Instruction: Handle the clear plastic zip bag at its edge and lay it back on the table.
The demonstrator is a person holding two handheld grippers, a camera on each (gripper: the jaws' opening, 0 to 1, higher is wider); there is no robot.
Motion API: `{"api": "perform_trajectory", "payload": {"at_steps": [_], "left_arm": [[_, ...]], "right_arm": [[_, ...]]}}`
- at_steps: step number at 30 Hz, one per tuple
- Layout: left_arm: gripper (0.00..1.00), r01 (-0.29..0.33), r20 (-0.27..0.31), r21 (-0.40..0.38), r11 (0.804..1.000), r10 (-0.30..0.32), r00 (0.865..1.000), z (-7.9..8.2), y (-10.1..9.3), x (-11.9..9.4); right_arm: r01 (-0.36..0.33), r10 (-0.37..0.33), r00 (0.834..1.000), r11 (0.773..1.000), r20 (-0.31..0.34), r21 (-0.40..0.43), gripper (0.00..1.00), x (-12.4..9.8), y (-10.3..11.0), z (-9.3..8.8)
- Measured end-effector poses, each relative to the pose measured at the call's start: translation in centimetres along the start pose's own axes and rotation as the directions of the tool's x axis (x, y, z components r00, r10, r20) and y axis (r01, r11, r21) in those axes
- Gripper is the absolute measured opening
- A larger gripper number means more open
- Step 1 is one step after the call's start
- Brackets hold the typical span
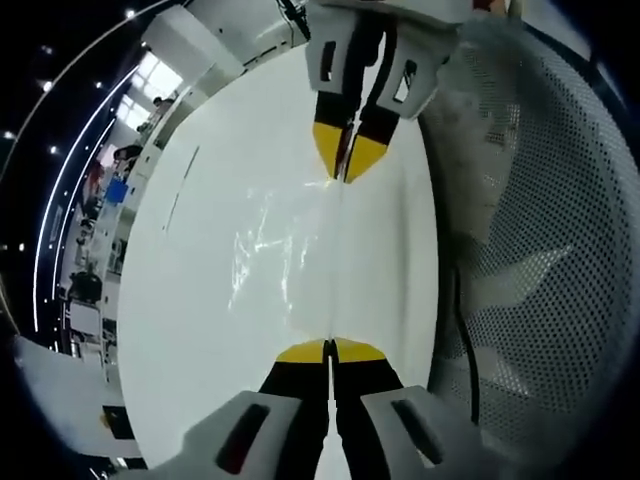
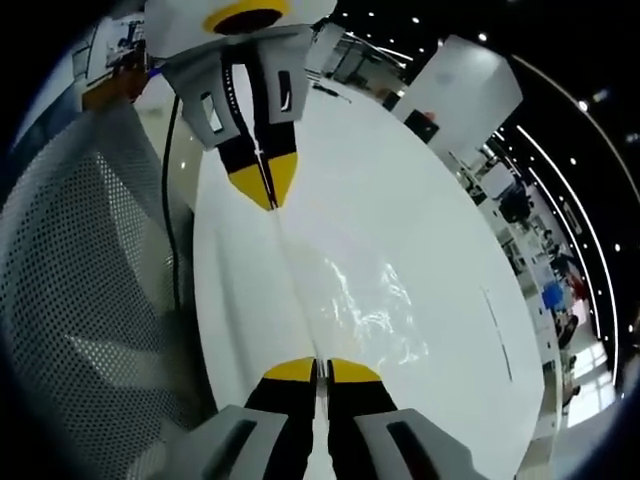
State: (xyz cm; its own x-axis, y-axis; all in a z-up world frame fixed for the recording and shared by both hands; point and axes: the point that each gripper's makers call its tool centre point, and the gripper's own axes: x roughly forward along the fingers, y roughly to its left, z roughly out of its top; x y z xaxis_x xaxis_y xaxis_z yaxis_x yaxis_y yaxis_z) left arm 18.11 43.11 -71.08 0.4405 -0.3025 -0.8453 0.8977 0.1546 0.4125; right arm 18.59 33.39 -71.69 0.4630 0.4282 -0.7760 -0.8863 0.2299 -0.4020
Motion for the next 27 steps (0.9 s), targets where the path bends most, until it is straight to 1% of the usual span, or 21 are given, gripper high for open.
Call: {"api": "perform_trajectory", "payload": {"at_steps": [6,14,18,20,23,27], "left_arm": [[0.0,0.003,0.001,0.005,1.0,-0.003,1.0,0.0,-0.1,0.1],[0.0,-0.009,0.009,-0.004,1.0,0.009,1.0,0.1,0.2,-0.1],[0.0,-0.01,0.01,-0.002,1.0,0.01,1.0,0.2,0.2,-0.1],[0.0,-0.005,0.02,-0.011,1.0,0.005,1.0,0.4,0.1,-0.1],[0.0,-0.005,0.017,-0.001,1.0,0.005,1.0,0.6,0.1,-0.1],[0.0,-0.008,0.022,-0.002,1.0,0.008,1.0,0.9,0.3,-0.1]], "right_arm": [[0.009,-0.009,1.0,1.0,-0.01,0.018,0.0,-0.2,-0.1,-0.5],[0.027,-0.027,0.999,0.999,-0.017,0.032,0.0,-0.2,-0.6,-1.0],[0.04,-0.038,0.999,0.998,-0.033,0.041,0.0,-0.7,-0.7,-1.5],[0.04,-0.039,0.999,0.998,-0.03,0.057,0.0,-0.9,-0.6,-1.7],[0.045,-0.043,0.998,0.998,-0.037,0.053,0.0,-1.0,-0.5,-1.8],[0.049,-0.046,0.998,0.996,-0.039,0.068,0.0,-1.0,-0.8,-2.1]]}}
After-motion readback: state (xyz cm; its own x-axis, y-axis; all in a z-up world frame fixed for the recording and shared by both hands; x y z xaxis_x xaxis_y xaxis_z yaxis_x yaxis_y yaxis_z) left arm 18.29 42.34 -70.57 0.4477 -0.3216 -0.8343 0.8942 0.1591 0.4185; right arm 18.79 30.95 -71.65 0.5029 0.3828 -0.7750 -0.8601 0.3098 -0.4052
